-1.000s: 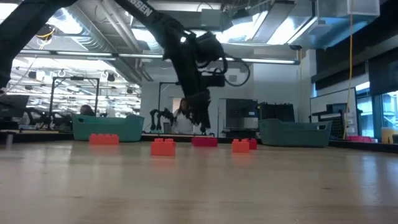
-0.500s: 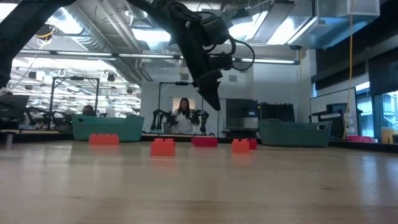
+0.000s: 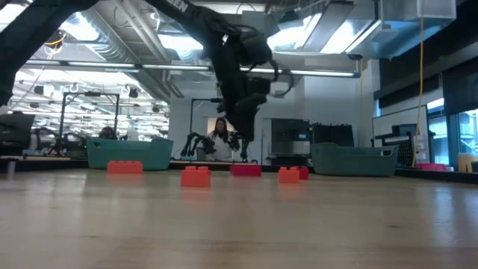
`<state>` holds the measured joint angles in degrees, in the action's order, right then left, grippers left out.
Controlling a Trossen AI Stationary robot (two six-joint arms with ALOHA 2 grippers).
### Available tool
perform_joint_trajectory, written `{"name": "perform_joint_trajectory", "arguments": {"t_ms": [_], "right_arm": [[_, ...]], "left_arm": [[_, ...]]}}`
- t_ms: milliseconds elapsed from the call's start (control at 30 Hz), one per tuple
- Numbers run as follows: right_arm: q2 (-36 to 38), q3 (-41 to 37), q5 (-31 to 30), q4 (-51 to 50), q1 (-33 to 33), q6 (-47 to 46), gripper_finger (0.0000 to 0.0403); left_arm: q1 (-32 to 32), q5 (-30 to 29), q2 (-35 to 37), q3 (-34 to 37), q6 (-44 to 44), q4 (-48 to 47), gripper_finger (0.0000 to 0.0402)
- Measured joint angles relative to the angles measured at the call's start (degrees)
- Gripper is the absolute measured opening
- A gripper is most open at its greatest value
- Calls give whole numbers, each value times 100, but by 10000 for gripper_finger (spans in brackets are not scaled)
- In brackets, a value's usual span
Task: Sort & place blocks by color
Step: Put the red game piece into the yellow bin
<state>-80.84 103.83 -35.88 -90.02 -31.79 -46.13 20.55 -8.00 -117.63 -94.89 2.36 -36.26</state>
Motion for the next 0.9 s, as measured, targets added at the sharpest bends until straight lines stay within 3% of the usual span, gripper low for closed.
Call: {"name": "perform_joint_trajectory", "arguments": {"t_ms": [133, 267, 367, 567, 767, 900], "right_arm": [[0, 0, 0, 1, 0, 6, 262], [-2, -2, 0, 2, 0, 11, 262], [-4, -2, 2, 0, 0, 11, 262], [-4, -2, 6, 2, 0, -6, 262], [-4, -2, 2, 3, 0, -6, 262], [-4, -2, 2, 2, 0, -6, 262]], "left_arm": [[139, -21, -139, 3, -614, -185, 150], [315, 973, -339, 11, -665, -282, 148], [370, 1321, -476, 13, -285, -329, 150], [365, 1290, -507, 13, 273, -200, 147], [346, 715, -507, 17, 1184, -218, 147], [292, 660, -505, 103, 1849, -193, 147]]}}
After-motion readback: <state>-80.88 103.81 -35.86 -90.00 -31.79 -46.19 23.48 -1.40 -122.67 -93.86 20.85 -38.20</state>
